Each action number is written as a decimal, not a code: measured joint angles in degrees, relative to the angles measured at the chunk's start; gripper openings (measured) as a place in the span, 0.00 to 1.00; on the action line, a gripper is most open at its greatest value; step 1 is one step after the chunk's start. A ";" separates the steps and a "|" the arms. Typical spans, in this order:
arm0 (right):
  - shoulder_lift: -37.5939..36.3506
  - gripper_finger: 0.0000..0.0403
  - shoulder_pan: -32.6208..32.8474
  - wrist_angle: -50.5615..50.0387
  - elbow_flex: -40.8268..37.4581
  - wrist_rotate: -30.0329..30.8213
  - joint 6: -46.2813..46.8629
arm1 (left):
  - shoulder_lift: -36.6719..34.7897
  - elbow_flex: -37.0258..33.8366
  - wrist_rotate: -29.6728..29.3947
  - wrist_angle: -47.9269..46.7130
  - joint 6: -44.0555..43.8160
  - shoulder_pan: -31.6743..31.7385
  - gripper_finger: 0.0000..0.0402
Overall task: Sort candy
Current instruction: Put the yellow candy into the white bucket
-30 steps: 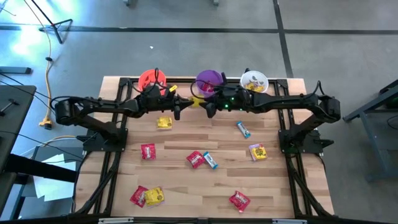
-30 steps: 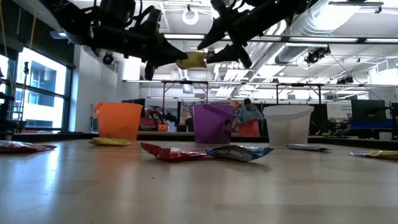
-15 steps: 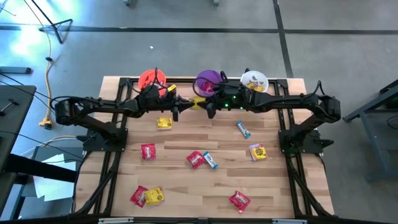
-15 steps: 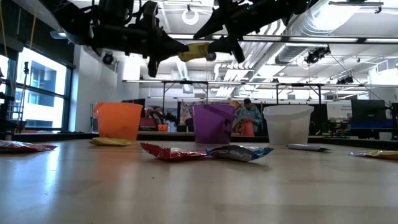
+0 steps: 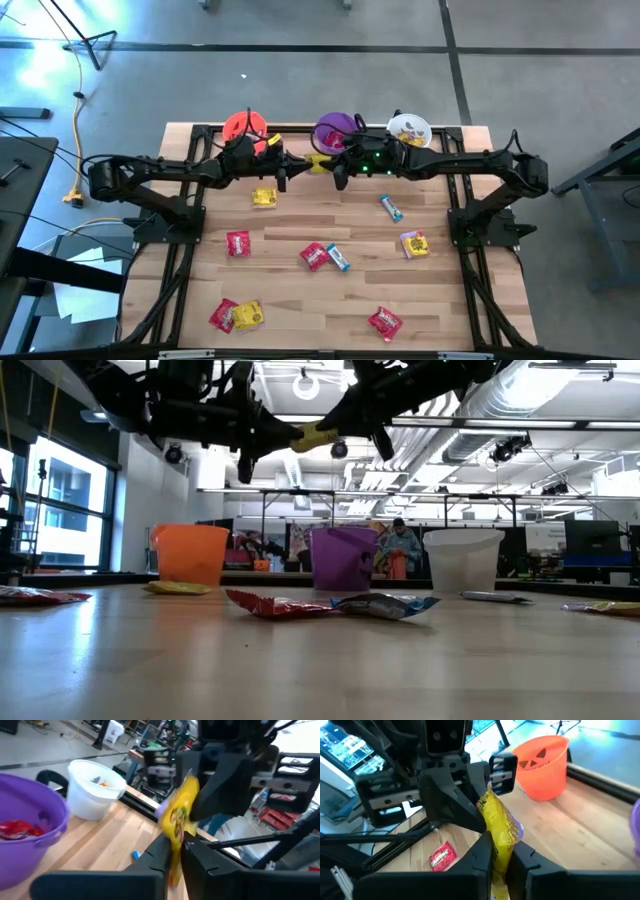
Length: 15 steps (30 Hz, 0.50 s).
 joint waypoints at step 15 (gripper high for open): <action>-14.71 0.01 -16.05 -34.61 0.05 17.76 -6.16 | -0.05 -0.04 2.17 -1.62 4.30 1.02 0.24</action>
